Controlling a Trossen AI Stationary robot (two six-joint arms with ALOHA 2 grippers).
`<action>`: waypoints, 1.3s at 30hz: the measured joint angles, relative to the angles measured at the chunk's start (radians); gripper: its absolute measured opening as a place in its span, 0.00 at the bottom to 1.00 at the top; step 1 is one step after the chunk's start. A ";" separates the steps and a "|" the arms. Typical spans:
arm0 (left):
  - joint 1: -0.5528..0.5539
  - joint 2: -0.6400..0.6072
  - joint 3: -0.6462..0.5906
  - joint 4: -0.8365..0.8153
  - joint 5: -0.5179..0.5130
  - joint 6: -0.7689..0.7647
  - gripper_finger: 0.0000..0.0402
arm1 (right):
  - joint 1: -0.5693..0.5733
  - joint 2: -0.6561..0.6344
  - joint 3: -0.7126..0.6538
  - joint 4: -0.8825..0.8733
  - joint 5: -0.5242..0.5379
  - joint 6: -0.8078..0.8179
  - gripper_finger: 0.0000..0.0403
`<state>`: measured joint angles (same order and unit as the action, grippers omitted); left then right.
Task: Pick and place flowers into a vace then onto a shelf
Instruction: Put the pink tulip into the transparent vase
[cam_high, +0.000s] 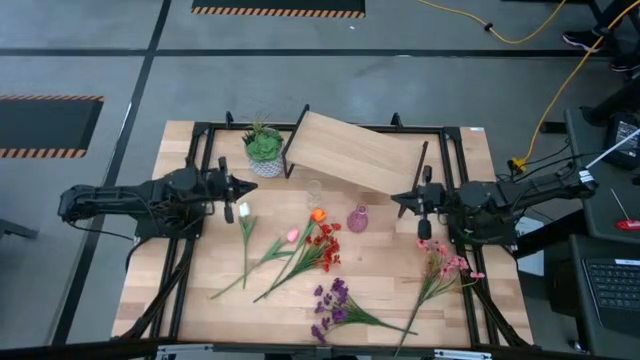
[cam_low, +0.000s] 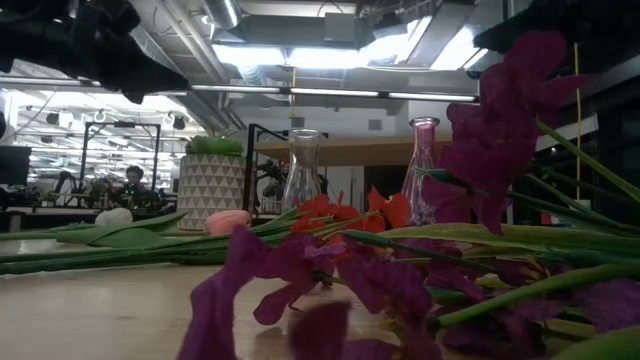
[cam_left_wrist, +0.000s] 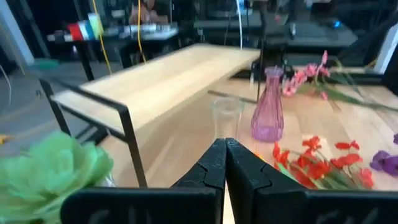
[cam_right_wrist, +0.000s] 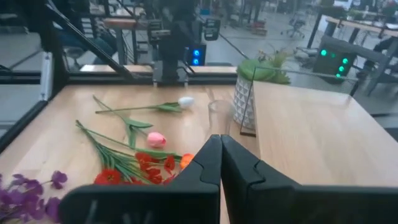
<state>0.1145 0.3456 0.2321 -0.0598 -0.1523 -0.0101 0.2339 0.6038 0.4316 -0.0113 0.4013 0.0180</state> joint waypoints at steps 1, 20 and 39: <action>-0.001 0.026 0.006 0.000 0.013 0.002 0.01 | -0.005 0.021 0.000 0.023 0.000 0.001 0.01; -0.096 0.346 0.330 -0.391 -0.016 -0.020 0.00 | 0.019 0.215 0.001 0.197 -0.002 -0.072 0.02; -0.510 0.637 0.487 -0.568 -0.195 -0.454 0.00 | 0.118 0.373 0.001 0.352 -0.002 -0.021 0.02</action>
<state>-0.3952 0.9825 0.7193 -0.6279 -0.3473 -0.4637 0.3515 0.9771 0.4328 0.3407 0.3992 -0.0033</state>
